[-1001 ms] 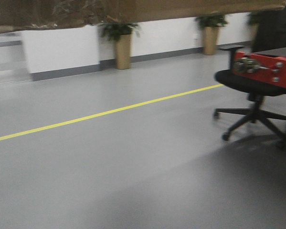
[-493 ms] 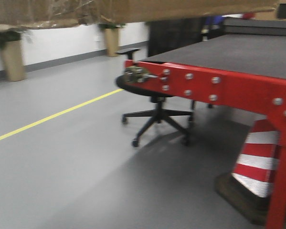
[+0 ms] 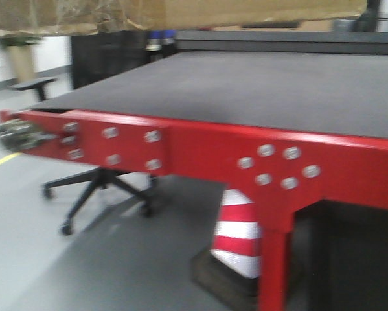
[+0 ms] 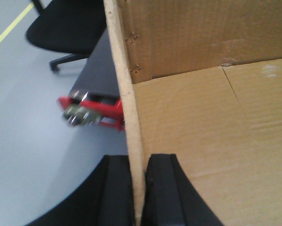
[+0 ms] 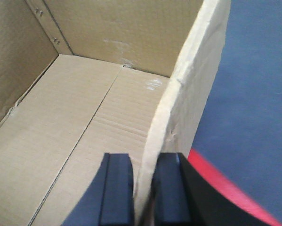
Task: Grab carton from right shelf to conveyor
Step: 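Carry the carton with both grippers up to the red-framed conveyor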
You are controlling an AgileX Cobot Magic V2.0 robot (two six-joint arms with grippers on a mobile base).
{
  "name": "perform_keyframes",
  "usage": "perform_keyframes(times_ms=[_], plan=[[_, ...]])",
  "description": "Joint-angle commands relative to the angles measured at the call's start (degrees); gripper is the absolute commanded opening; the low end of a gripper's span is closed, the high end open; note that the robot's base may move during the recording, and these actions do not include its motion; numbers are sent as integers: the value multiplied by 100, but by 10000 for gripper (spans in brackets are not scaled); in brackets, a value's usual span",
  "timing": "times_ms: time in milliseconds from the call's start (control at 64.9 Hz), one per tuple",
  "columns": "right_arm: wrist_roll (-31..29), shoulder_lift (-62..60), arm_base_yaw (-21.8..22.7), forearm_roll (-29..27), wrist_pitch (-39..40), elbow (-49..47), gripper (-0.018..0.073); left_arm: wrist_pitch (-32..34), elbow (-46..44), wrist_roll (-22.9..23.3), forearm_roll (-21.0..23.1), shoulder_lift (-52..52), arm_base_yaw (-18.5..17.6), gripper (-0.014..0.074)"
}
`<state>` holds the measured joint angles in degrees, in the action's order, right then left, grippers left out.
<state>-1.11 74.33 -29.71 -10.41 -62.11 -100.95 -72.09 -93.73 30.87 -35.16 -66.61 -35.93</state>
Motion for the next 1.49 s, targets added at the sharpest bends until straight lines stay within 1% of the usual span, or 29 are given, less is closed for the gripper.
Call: perform_keyframes(times_ms=[0, 62, 200, 324, 1479], plan=[[-145, -69, -44, -226, 289, -26, -66, 213, -19, -48, -337, 19, -55, -9], [-145, -69, -44, -226, 322, -26, -66, 213, -19, -48, -555, 19, -55, -9], [-145, -69, -44, -226, 372, -26, -66, 213, -19, -48, -870, 19, -55, -9], [-145, -69, -44, -226, 420, -26, -66, 213, -19, -48, -1053, 19, -55, -9], [-145, -69, -44, -226, 435, -26, -66, 213, -19, -48, -1053, -179, -55, -9]])
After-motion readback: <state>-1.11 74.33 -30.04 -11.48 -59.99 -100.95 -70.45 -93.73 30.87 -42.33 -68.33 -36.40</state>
